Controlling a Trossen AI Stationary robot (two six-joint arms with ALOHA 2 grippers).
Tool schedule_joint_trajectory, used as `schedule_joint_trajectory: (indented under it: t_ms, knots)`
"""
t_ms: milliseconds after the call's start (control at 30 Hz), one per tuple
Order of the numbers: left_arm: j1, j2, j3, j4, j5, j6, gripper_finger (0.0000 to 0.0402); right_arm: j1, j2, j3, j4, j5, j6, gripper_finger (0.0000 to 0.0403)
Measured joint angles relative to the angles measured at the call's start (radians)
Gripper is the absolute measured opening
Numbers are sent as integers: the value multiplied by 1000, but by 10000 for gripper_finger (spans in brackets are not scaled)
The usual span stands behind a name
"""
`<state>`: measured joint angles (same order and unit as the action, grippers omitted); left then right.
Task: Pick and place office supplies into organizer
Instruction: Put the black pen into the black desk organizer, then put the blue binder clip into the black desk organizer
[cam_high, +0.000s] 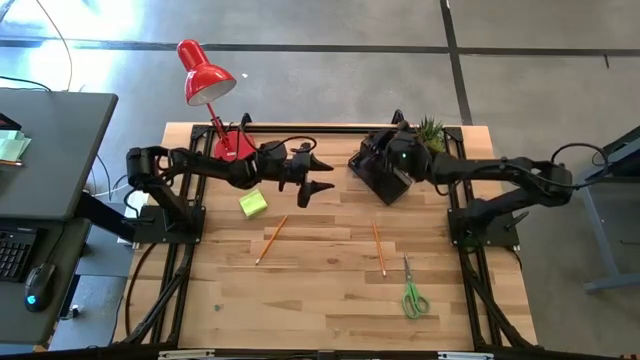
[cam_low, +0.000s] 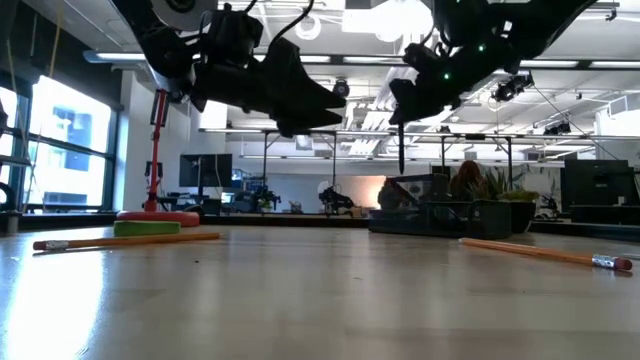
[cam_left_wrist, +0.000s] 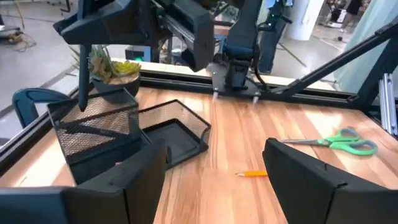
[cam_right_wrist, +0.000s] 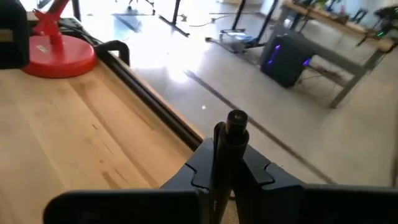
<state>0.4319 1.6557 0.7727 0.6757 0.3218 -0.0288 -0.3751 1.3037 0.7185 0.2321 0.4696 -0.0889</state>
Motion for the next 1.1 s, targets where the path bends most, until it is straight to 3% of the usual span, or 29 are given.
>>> schedule_joint_trajectory:
  t_ms: [133, 267, 467, 933, 1100]
  knots:
    - [0, 0, 0, -9, 0, 2, 232, -51, 0, 0, -99, -64, 58, 29]
    - [0, 0, 0, -16, 0, -1, 218, -66, 0, 0, -223, -50, 91, 40]
    - [0, 1, 0, -20, 0, -2, 205, -65, 0, 0, -243, -113, 93, 56]
    - [0, 1, 0, -33, 0, -5, 200, -77, 0, 0, -243, 14, 134, 166]
    - [0, 1, 0, -33, 0, -5, 199, -77, 0, 0, -208, 20, 132, 189]
